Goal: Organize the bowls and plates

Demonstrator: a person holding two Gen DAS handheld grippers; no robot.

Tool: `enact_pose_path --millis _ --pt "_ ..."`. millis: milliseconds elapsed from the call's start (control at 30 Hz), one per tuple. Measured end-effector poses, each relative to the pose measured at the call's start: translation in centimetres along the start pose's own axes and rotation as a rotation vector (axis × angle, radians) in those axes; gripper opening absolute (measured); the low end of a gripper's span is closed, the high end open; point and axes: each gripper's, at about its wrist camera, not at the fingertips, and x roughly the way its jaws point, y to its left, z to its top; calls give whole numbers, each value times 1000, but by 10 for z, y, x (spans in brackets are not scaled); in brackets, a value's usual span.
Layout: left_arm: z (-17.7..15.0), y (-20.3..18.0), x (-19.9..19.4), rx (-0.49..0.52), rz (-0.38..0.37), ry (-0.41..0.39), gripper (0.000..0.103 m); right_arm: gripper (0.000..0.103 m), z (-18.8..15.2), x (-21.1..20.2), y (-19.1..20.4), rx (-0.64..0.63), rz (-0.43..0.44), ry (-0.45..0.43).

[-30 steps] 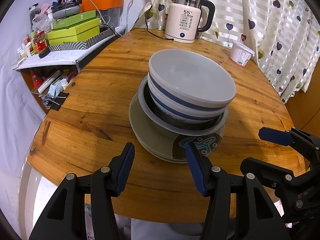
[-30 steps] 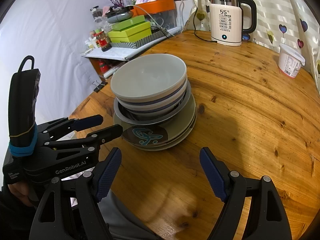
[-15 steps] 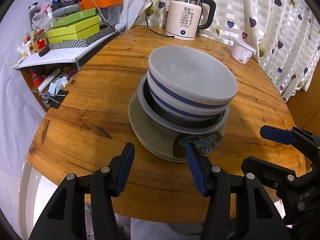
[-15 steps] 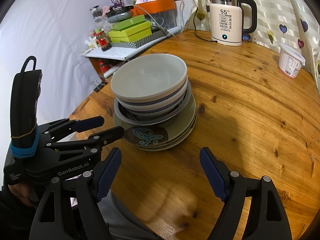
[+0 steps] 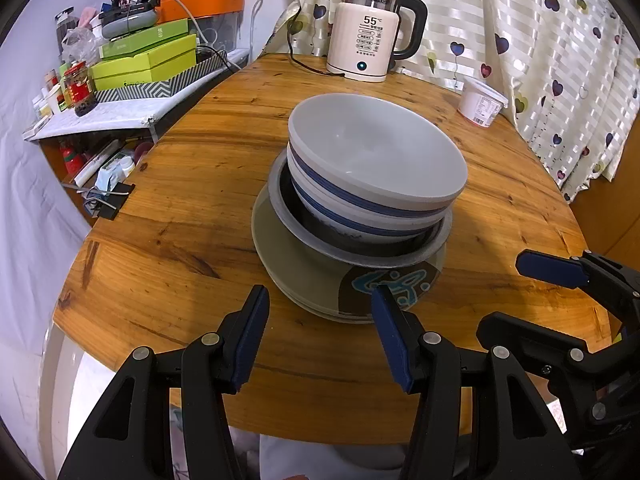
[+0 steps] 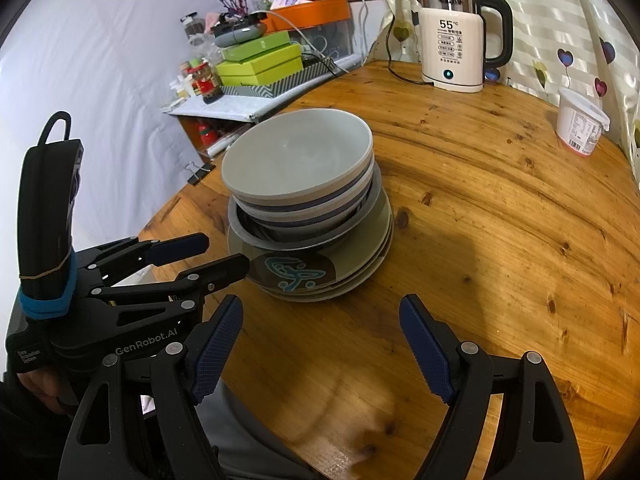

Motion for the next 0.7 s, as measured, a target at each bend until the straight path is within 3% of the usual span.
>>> enact_pose_path --millis 700 --pt "-1 -2 1 -4 3 0 54 81 0 0 0 1 -1 -1"
